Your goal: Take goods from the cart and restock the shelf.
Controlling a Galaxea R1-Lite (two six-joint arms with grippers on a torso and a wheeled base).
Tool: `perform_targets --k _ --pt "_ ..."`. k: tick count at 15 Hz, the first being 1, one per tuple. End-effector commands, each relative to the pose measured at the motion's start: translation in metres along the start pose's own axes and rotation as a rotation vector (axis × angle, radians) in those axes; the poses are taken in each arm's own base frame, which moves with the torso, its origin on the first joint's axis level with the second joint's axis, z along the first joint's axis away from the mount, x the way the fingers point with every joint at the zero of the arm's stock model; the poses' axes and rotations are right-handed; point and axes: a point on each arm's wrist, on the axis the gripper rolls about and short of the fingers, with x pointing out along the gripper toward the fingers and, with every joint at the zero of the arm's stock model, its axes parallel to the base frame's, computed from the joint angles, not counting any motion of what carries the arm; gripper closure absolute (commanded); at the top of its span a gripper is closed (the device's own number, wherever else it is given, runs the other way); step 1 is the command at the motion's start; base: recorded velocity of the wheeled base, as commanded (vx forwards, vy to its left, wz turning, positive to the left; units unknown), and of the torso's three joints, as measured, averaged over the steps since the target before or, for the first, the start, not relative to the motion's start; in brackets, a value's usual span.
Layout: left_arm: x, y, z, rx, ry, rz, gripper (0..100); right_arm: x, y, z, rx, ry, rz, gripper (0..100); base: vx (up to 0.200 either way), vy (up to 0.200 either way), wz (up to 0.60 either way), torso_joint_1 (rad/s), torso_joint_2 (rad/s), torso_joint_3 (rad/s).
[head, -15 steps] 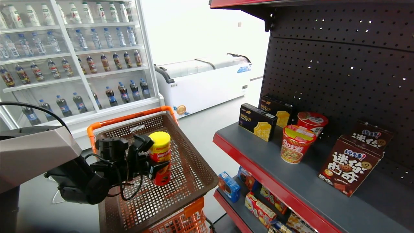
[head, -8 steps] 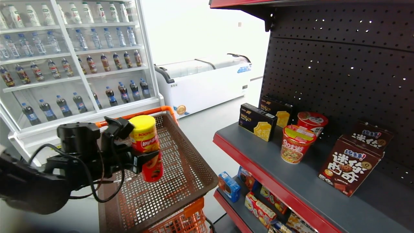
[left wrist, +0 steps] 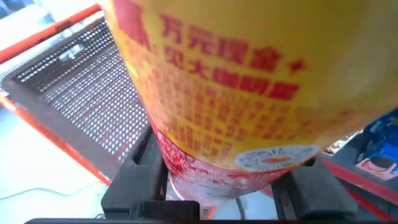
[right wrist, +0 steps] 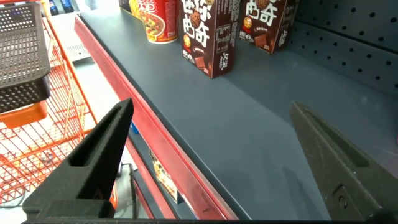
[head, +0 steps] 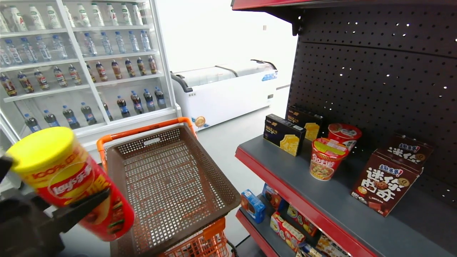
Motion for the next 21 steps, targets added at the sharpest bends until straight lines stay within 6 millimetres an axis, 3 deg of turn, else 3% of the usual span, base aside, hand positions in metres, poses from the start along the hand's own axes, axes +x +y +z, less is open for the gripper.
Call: perform_targets --k 1,5,8,21 --pt "-0.072 -0.024 -0.060 0.019 -0.154 0.026 100 0.000 0.000 0.000 0.000 0.000 0.000 0 0.000 0.000 0.00 0.000 0.00 0.000" --pt "-0.107 -0.037 -0.094 0.055 -0.273 0.068 100 0.000 0.000 0.000 -0.002 0.000 0.002 0 0.000 0.000 0.00 0.000 0.00 0.000" --pt "-0.120 -0.042 -0.098 0.076 -0.241 0.109 100 0.000 0.000 0.000 0.000 0.000 0.002 0 0.000 0.000 -0.20 0.002 0.00 0.002" --pt "-0.115 -0.041 -0.107 0.062 -0.205 0.104 100 0.000 0.000 0.000 -0.002 0.000 0.002 0 0.000 0.000 -0.60 0.003 0.00 0.002"
